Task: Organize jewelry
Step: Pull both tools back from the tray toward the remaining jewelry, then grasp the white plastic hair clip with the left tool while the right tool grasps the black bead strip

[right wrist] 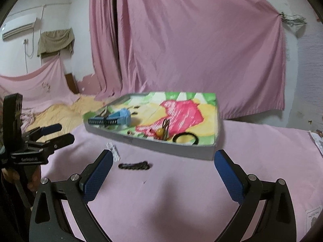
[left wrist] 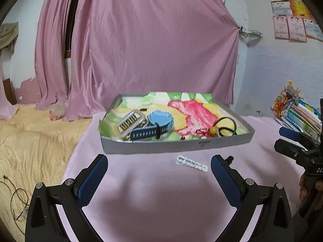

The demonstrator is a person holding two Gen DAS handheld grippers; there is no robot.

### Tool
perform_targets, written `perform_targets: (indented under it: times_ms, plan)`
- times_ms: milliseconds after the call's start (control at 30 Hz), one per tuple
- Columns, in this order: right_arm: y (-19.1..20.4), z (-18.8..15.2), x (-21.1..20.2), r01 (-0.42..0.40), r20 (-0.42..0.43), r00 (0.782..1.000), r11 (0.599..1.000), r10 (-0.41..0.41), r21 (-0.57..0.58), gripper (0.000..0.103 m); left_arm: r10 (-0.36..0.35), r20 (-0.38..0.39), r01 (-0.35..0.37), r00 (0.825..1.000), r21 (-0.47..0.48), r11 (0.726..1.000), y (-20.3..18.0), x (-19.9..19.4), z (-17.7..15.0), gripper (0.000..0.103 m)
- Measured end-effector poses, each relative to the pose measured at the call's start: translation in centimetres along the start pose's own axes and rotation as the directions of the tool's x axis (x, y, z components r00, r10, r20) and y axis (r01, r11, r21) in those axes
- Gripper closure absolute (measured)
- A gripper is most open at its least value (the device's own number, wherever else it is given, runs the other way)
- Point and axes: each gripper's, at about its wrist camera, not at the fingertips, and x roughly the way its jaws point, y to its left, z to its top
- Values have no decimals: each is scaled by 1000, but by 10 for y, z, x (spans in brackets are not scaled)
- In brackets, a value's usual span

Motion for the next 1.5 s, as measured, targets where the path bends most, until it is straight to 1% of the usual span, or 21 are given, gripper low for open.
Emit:
perform_targets:
  times_ms: [167,267,367,500,633,700,733,767,833,867,1033,1100,1233,1300,1333,1400,1500]
  plan:
    - [3,-3,15,-24,-95,995,999,21,-31,4,4,-71,-4,998,3,1000,2,9,-4,1]
    - [4,-3,28,-52,-170,984,998,44,-42,4,-8,-122,8,993,-1,1000,2,18,-3,1]
    - [9,-5,42,-70,-242,969,993,46,-93,4,-16,-171,16,985,-1,1000,2,27,-2,1]
    - [16,-1,56,-83,-300,953,984,32,-159,5,-27,-224,28,974,1,1000,0,40,-2,1]
    - [22,2,71,-119,-352,935,971,40,-206,5,-34,-247,33,968,-6,999,1,48,0,1]
    - [25,4,76,-129,-367,929,966,40,-223,8,-47,-254,46,966,-11,999,1,52,1,1]
    - [26,5,79,-140,-377,925,963,45,-229,15,-55,-256,53,965,-14,999,1,54,2,1]
    - [27,5,84,-156,-392,918,960,54,-233,26,-62,-259,60,964,-16,998,1,55,3,1]
    - [30,6,89,-171,-409,911,955,60,-242,35,-76,-264,74,962,-16,997,1,58,5,1]
    - [32,6,92,-183,-416,907,950,63,-255,35,-85,-265,83,960,-18,996,0,59,6,3]
    - [39,8,99,-219,-430,900,931,78,-291,35,-121,-287,121,950,-19,992,-1,69,8,20]
    - [41,11,103,-232,-434,897,925,84,-301,35,-141,-301,138,943,-30,990,-2,74,9,30]
    - [45,13,108,-280,-444,888,909,123,-309,44,-179,-314,170,932,-56,984,-2,80,11,40]
    - [46,13,108,-288,-443,887,906,129,-312,45,-193,-320,183,927,-61,981,-4,83,11,49]
    - [45,13,108,-291,-443,887,904,132,-312,46,-200,-325,188,924,-65,980,-4,85,12,51]
    - [45,13,108,-309,-445,883,901,153,-304,53,-221,-332,204,917,-84,975,-5,90,13,57]
    - [44,13,108,-327,-445,879,897,173,-297,61,-233,-338,212,912,-98,972,-5,96,15,60]
